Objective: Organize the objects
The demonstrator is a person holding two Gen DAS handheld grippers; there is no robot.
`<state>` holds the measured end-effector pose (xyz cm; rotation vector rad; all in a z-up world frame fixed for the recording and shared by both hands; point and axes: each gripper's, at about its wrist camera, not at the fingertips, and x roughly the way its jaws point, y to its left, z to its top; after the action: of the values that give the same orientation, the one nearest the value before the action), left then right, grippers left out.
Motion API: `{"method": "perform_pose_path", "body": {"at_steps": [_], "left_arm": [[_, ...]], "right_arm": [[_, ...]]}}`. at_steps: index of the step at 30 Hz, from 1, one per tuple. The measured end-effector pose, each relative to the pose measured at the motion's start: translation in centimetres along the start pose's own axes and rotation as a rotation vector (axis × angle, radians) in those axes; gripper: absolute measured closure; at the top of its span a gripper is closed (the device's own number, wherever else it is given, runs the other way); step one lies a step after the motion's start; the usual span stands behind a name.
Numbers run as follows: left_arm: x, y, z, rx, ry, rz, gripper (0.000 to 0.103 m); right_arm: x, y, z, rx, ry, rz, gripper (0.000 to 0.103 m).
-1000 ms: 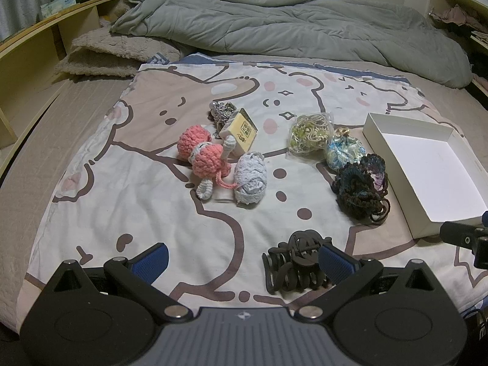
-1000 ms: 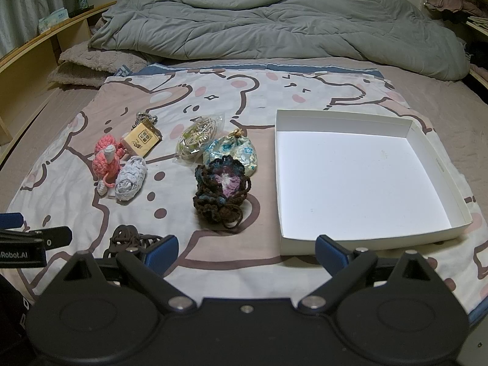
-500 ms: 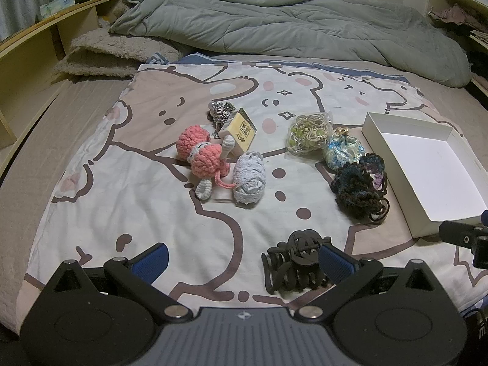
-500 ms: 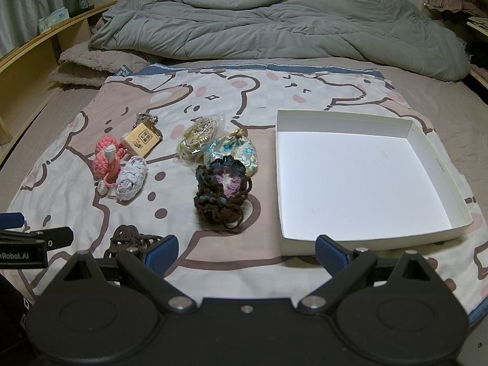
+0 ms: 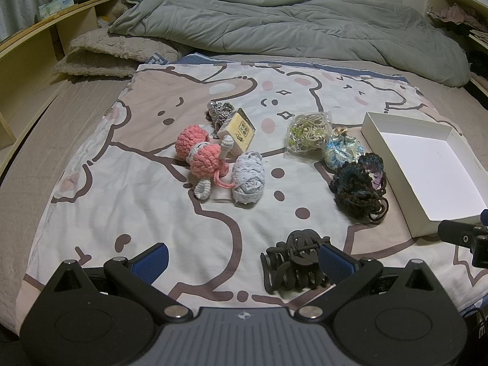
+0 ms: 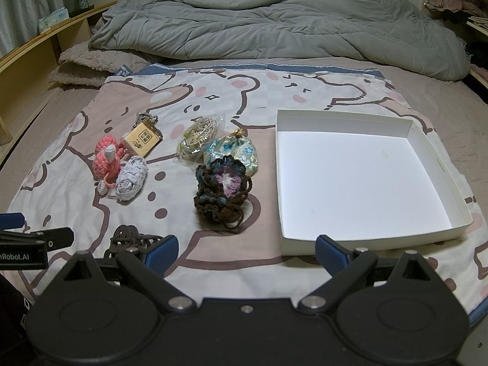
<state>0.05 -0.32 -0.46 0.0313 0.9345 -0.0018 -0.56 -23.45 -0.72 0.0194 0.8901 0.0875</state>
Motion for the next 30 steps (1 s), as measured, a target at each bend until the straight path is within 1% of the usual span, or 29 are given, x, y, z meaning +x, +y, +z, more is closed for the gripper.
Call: {"method": "perform_pose_path", "body": {"at_steps": [25,30], "left_arm": [[-0.23,-0.65,-0.08,0.006,-0.004,-0.001,0.0],[-0.49,-0.56,-0.1,0.002,-0.013,-0.011,0.0]], "right_arm": [[0.03,0.15,-0.04,-0.003,-0.004,0.003,0.006],[-0.13,0.12,-0.02,-0.001,-0.011,0.007,0.006]]}}
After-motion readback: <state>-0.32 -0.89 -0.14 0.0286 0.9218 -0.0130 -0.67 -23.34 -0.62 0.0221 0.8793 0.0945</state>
